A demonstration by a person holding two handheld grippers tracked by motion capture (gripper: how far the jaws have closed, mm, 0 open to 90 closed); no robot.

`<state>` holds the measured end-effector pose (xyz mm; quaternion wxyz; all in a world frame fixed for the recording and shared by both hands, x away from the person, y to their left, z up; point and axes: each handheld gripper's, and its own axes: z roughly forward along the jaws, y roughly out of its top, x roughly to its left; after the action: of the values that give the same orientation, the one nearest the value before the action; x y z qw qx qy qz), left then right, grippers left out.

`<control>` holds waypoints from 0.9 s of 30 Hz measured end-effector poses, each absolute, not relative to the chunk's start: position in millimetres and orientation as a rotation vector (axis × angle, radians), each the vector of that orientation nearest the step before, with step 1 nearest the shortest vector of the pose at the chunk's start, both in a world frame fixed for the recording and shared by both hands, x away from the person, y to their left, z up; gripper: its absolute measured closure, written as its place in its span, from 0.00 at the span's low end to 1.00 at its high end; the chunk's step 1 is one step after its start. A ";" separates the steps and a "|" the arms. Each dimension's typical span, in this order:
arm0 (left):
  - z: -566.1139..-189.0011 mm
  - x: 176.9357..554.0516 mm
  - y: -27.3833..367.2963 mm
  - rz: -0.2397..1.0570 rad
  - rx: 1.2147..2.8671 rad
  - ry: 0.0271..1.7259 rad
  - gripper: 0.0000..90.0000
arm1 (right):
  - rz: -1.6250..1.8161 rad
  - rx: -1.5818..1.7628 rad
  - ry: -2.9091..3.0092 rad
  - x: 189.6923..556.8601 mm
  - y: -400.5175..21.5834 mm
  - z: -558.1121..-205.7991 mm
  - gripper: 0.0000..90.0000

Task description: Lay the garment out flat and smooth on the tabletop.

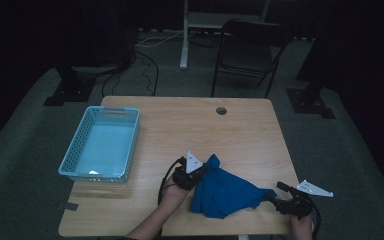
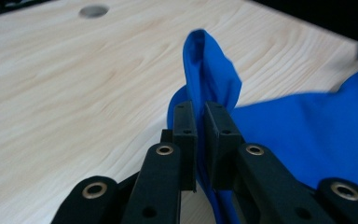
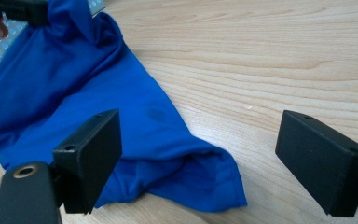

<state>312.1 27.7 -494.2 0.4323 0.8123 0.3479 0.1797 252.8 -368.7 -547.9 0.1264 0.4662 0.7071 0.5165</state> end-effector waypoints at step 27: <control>-493.4 280.4 82.5 0.354 1.992 0.832 0.49 | 1.421 1.186 2.178 246.3 -330.3 -492.2 0.16</control>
<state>280.4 82.5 -493.4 0.4590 0.8091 0.3378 0.1437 246.3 -330.3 -492.2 0.1412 0.4107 0.7545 0.4921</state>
